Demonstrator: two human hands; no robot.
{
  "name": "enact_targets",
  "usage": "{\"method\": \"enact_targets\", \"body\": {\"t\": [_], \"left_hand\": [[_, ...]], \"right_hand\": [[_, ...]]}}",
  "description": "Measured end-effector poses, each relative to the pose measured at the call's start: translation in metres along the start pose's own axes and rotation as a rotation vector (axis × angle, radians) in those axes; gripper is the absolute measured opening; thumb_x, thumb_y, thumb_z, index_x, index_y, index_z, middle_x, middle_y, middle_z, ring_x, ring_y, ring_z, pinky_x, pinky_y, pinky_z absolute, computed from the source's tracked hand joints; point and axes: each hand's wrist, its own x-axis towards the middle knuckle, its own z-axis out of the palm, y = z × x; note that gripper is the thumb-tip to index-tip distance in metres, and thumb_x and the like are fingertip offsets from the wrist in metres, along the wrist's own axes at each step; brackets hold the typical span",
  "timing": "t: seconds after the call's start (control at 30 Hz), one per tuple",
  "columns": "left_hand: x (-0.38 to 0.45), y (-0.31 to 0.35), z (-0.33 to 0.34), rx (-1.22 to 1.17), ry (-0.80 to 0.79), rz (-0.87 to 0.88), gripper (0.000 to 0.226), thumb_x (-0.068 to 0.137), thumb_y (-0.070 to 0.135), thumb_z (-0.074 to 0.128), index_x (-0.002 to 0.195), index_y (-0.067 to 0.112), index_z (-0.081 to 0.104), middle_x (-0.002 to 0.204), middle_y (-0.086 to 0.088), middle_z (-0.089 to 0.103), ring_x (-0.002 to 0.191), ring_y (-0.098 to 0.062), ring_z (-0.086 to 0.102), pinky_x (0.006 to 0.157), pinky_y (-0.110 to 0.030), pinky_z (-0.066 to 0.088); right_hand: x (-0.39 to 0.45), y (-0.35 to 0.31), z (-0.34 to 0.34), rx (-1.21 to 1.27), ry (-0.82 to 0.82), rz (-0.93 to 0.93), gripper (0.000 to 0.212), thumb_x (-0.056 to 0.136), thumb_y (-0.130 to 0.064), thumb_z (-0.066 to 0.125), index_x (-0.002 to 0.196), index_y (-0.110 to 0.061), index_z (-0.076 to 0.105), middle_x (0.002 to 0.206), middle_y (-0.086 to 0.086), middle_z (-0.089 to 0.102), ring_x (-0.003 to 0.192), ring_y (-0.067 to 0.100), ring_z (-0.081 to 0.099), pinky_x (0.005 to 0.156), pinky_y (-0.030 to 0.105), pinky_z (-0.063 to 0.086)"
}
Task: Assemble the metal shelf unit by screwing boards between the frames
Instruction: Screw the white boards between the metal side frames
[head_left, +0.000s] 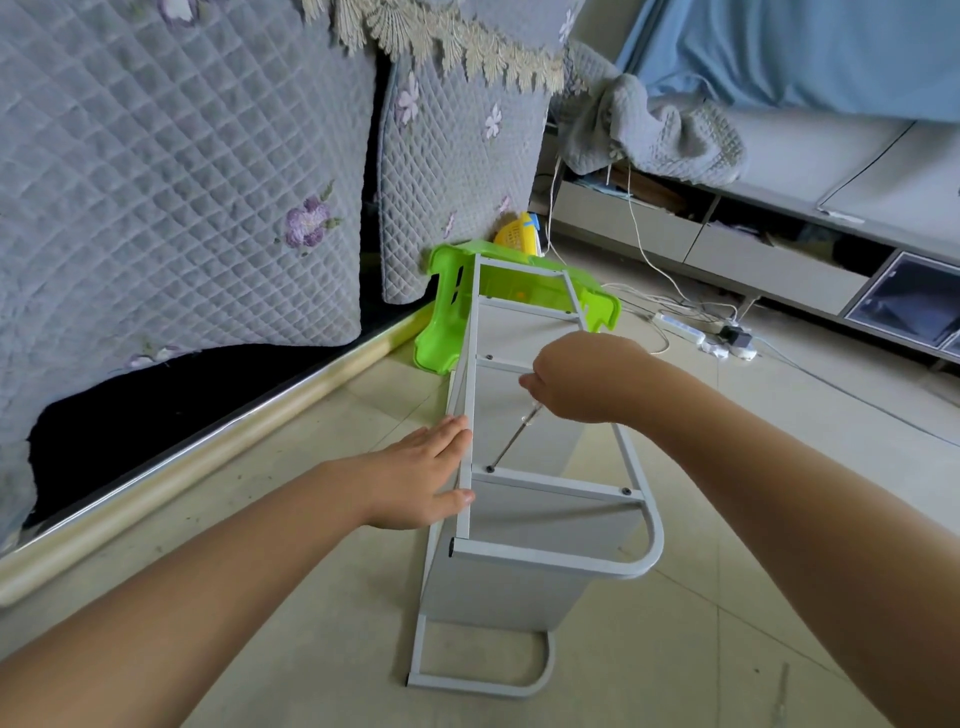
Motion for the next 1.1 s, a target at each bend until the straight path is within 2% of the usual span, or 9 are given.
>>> {"method": "enact_targets", "body": {"t": [0.13,0.27,0.43,0.57,0.73,0.83,0.93,1.03,1.1], "left_hand": [[0.000,0.000,0.001,-0.013,-0.012,-0.001,0.069,0.100,0.042,0.022,0.145,0.011,-0.020,0.150,0.002,-0.031,0.139,-0.008,-0.024,0.112,-0.023,-0.008],[0.001,-0.002,0.003,-0.033,-0.013,-0.011,0.070,0.099,0.043,0.023,0.145,0.013,-0.021,0.150,0.004,-0.032,0.139,-0.007,-0.023,0.114,-0.026,-0.006],[0.002,-0.003,0.004,-0.026,-0.012,-0.018,0.070,0.099,0.043,0.023,0.145,0.014,-0.021,0.150,0.004,-0.032,0.139,-0.007,-0.023,0.114,-0.025,-0.007],[0.003,-0.002,0.004,-0.023,0.001,-0.021,0.070,0.099,0.042,0.024,0.145,0.013,-0.019,0.150,0.003,-0.031,0.140,-0.008,-0.022,0.113,-0.024,-0.008],[0.007,-0.004,0.002,0.000,0.010,-0.017,0.069,0.100,0.041,0.024,0.145,0.011,-0.018,0.151,0.000,-0.030,0.140,-0.008,-0.023,0.111,-0.021,-0.010],[0.006,-0.003,0.001,-0.003,-0.001,-0.024,0.069,0.100,0.042,0.023,0.145,0.012,-0.020,0.150,0.002,-0.031,0.139,-0.008,-0.023,0.112,-0.023,-0.010],[0.003,-0.003,0.002,-0.008,-0.008,-0.028,0.069,0.100,0.042,0.023,0.144,0.012,-0.020,0.150,0.002,-0.031,0.139,-0.008,-0.024,0.114,-0.024,-0.009],[0.003,-0.002,0.002,-0.007,-0.005,-0.035,0.070,0.099,0.043,0.023,0.145,0.012,-0.019,0.150,0.002,-0.031,0.140,-0.009,-0.023,0.115,-0.026,-0.008],[0.003,-0.001,0.002,-0.005,-0.001,-0.033,0.069,0.100,0.041,0.023,0.145,0.011,-0.019,0.151,0.001,-0.030,0.140,-0.009,-0.023,0.113,-0.023,-0.009]], "right_hand": [[-0.004,-0.010,0.000,-0.053,0.054,-0.004,0.031,0.100,-0.023,0.029,0.112,-0.011,0.055,0.092,0.004,0.052,0.097,0.028,0.054,0.071,0.031,0.036],[-0.010,-0.014,-0.006,0.140,-0.047,-0.191,0.014,0.094,-0.011,0.037,0.107,-0.008,0.037,0.085,0.005,0.043,0.082,0.026,0.044,0.061,0.029,0.033],[-0.010,-0.019,-0.007,0.013,0.051,-0.219,0.021,0.097,-0.013,0.038,0.114,-0.004,0.046,0.085,0.005,0.048,0.059,0.012,0.037,0.047,0.021,0.023],[-0.005,-0.022,0.000,0.042,0.141,-0.136,0.028,0.099,-0.021,0.035,0.113,-0.003,0.051,0.113,0.016,0.055,0.102,0.030,0.054,0.068,0.026,0.032],[-0.007,-0.014,0.008,0.169,0.100,0.041,0.035,0.100,-0.025,0.031,0.110,-0.001,0.054,0.116,0.018,0.056,0.108,0.033,0.053,0.076,0.030,0.038],[-0.014,-0.006,0.005,0.155,-0.013,0.001,0.041,0.101,-0.025,0.026,0.113,0.003,0.053,0.111,0.017,0.055,0.109,0.030,0.051,0.083,0.029,0.039],[-0.016,-0.007,0.000,0.084,-0.089,-0.106,0.030,0.098,-0.014,0.030,0.111,0.001,0.053,0.081,0.005,0.044,0.087,0.024,0.049,0.073,0.026,0.033],[-0.016,-0.014,-0.003,0.061,-0.026,-0.146,0.027,0.094,-0.008,0.037,0.112,-0.003,0.055,0.087,0.005,0.053,0.080,0.019,0.044,0.057,0.023,0.033],[-0.013,-0.018,-0.004,0.052,0.023,-0.154,0.024,0.094,-0.012,0.040,0.109,-0.006,0.059,0.090,0.006,0.056,0.080,0.020,0.042,0.058,0.025,0.034]]}}
